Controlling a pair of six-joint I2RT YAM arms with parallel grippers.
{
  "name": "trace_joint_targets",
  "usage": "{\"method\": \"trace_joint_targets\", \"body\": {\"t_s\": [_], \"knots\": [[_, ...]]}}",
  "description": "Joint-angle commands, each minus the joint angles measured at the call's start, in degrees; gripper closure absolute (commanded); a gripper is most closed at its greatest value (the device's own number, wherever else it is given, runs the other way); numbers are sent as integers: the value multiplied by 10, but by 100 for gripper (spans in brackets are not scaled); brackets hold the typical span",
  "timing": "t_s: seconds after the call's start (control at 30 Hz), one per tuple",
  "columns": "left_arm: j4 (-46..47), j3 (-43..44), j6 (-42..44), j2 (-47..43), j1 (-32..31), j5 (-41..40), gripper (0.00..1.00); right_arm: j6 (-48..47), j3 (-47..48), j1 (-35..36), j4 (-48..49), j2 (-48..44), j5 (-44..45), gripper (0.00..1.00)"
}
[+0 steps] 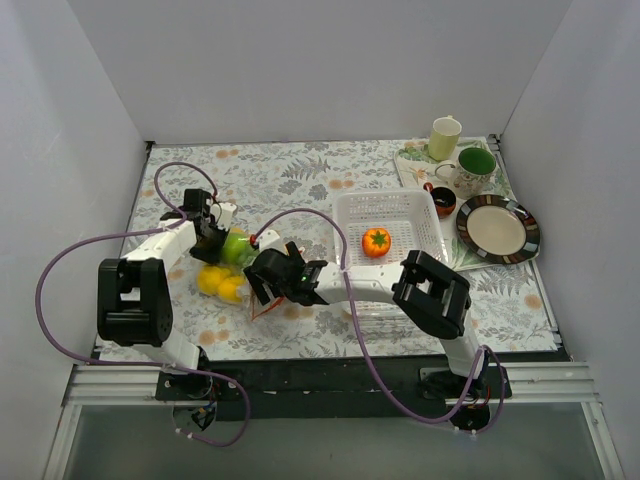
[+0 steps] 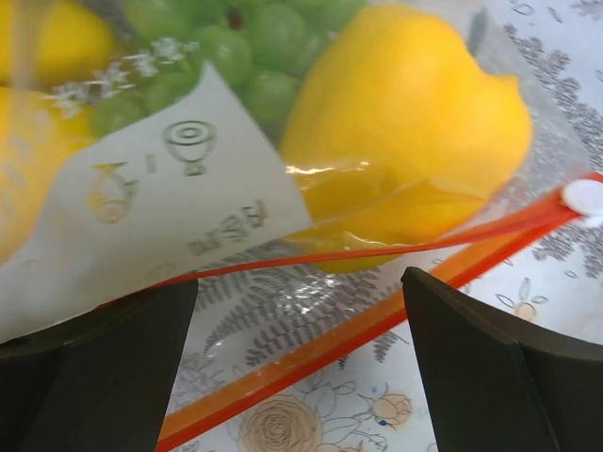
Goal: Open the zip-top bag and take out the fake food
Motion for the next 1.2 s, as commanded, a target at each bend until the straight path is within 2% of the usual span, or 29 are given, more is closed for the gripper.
{"method": "trace_joint_targets", "body": {"t_s": [0.0, 0.13, 0.2, 0.33, 0.5, 0.67, 0.83, 1.03, 1.13, 1.17], "knots": [[-6, -3, 15, -35, 1, 6, 100, 26, 40, -2, -47, 14, 106, 2], [-9, -5, 21, -37, 1, 6, 100, 32, 16, -2, -11, 3, 139, 1], [-14, 0, 23, -32, 1, 11, 100, 25, -17, -2, 64, -14, 142, 1], [-22, 5, 24, -31, 1, 18, 100, -1, -31, -2, 142, -17, 134, 1], [-29, 0, 35, -29, 1, 18, 100, 11, 19, -3, 108, 23, 164, 1], [-26, -14, 40, -25, 1, 21, 100, 0, -30, -2, 204, 0, 141, 2], [-29, -15, 43, -25, 1, 26, 100, 26, 43, -13, 117, 52, 138, 2], [-34, -19, 50, -32, 1, 27, 100, 63, 39, -23, 100, 78, 95, 3], [-32, -23, 53, -34, 1, 27, 100, 68, 28, -26, 96, 76, 90, 8], [-31, -24, 53, -33, 1, 27, 100, 68, 22, -26, 100, 70, 89, 14]]}}
